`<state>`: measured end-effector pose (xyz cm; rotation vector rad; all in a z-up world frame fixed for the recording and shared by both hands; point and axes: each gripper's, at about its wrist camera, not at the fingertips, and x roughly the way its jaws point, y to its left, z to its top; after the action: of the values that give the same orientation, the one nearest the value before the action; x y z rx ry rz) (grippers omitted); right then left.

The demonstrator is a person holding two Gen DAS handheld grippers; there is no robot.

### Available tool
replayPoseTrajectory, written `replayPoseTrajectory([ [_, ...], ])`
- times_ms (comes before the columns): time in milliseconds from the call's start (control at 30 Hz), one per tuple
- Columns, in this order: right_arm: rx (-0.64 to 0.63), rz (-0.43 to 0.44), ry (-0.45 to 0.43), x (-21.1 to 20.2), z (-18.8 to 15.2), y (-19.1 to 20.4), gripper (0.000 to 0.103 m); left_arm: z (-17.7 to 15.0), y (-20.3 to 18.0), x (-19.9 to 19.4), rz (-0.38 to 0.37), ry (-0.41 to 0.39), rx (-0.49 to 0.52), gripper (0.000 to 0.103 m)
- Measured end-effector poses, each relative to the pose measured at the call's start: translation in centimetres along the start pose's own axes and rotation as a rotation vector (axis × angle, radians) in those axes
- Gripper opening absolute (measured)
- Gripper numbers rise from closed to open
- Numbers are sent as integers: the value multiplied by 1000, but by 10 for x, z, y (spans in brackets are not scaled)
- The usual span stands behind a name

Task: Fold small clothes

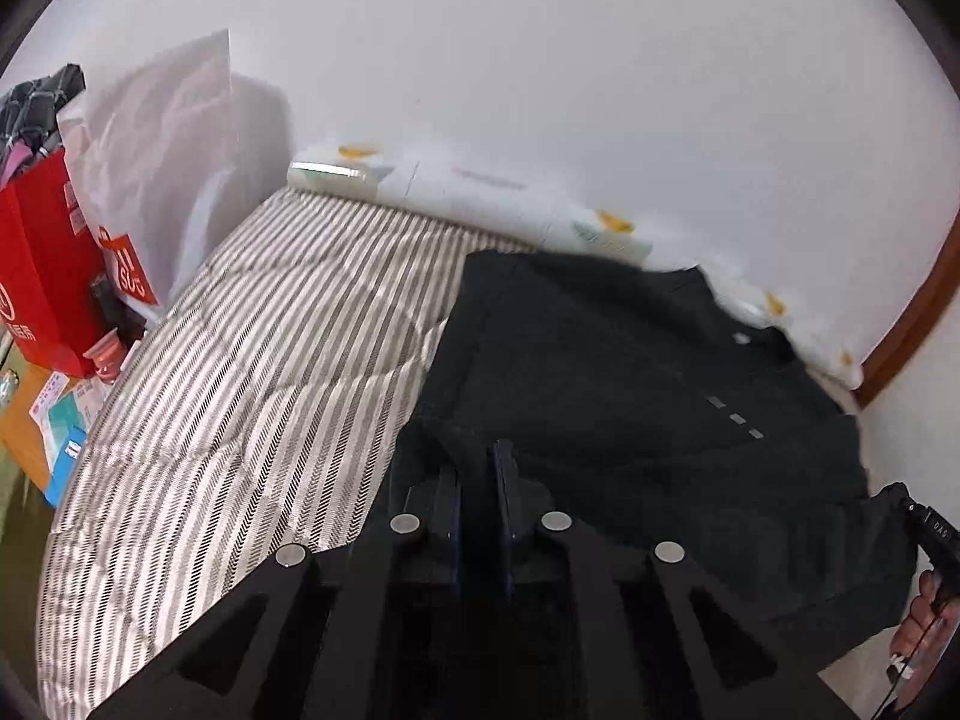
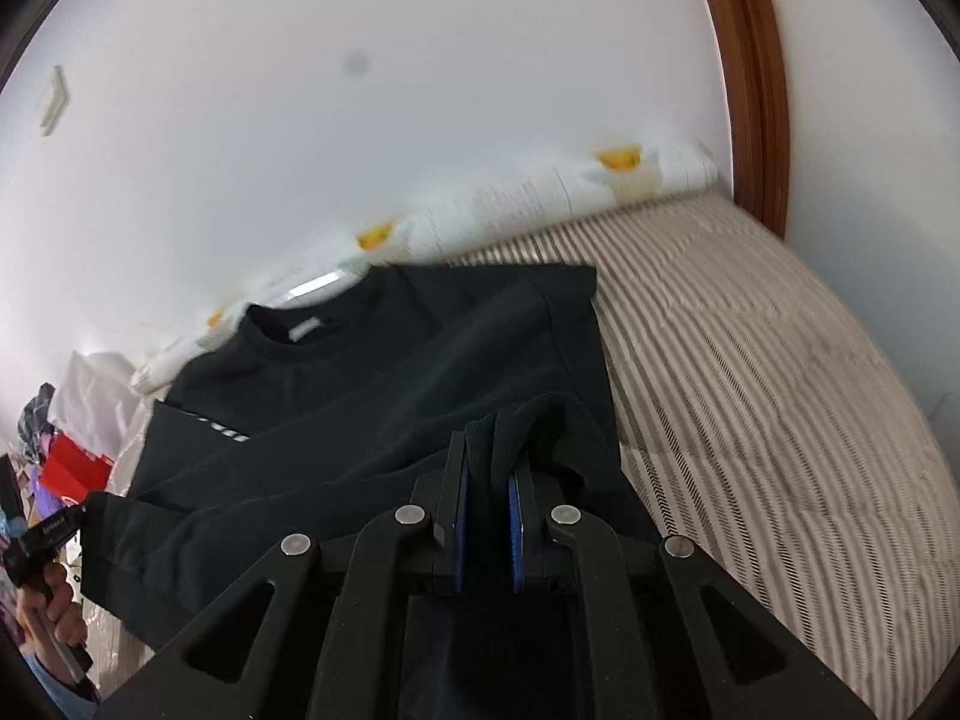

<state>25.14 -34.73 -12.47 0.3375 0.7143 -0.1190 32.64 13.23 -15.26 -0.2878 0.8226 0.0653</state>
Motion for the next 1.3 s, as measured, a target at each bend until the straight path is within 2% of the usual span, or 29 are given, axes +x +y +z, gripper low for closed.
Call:
replayPoseTrajectory([
  [100, 3, -9, 44, 13, -2, -5, 12, -3, 0, 7, 6, 15, 11, 12],
  [200, -8, 31, 54, -1, -2, -7, 18, -4, -4, 2, 7, 22, 46, 19],
  [267, -25, 60, 16, -24, -6, -8, 25, -6, -6, -8, -18, 22, 68, 34],
  [333, -40, 38, -53, -50, -12, -11, 39, -11, -5, -23, -41, 8, 88, 48],
  [367, -53, 16, -73, -60, -15, -12, 45, -14, -4, -29, -47, -3, 97, 50],
  [467, -84, -38, -49, -74, -29, -21, 45, -26, 7, -46, -37, -23, 97, 51],
  [600, -58, -59, 17, -72, -51, -37, 45, -46, 37, -58, -34, -4, 48, 52],
  [700, -21, -41, 60, -62, -63, -47, 45, -62, 58, -59, -11, 24, 25, 52],
  [800, 15, -26, 69, -54, -69, -53, 46, -70, 67, -53, -37, 58, 13, 52],
  [1000, 86, 28, 89, -34, -62, -55, 51, -61, 59, -28, -108, 116, 17, 53],
  [1033, 92, 34, 92, -31, -61, -55, 51, -61, 56, -27, -99, 104, 24, 54],
  [1067, 94, 37, 101, -28, -61, -54, 50, -59, 52, -25, -92, 99, 34, 51],
  [1100, 94, 40, 104, -27, -61, -53, 44, -58, 50, -22, -86, 103, 37, 51],
  [1133, 89, 62, 104, -28, -61, -53, 38, -58, 49, -23, -82, 94, 35, 47],
  [1167, 72, 84, 98, -30, -62, -51, 25, -58, 49, -23, -94, 93, 28, 28],
  [1200, 39, 76, 77, -34, -63, -47, 22, -59, 50, -22, -139, 107, 15, 19],
  [1233, 3, 61, 64, -38, -66, -42, 21, -59, 50, -25, -142, 103, 9, 14],
  [1300, -15, 53, 49, -46, -69, -37, 19, -60, 49, -32, -135, 92, 9, 12],
])
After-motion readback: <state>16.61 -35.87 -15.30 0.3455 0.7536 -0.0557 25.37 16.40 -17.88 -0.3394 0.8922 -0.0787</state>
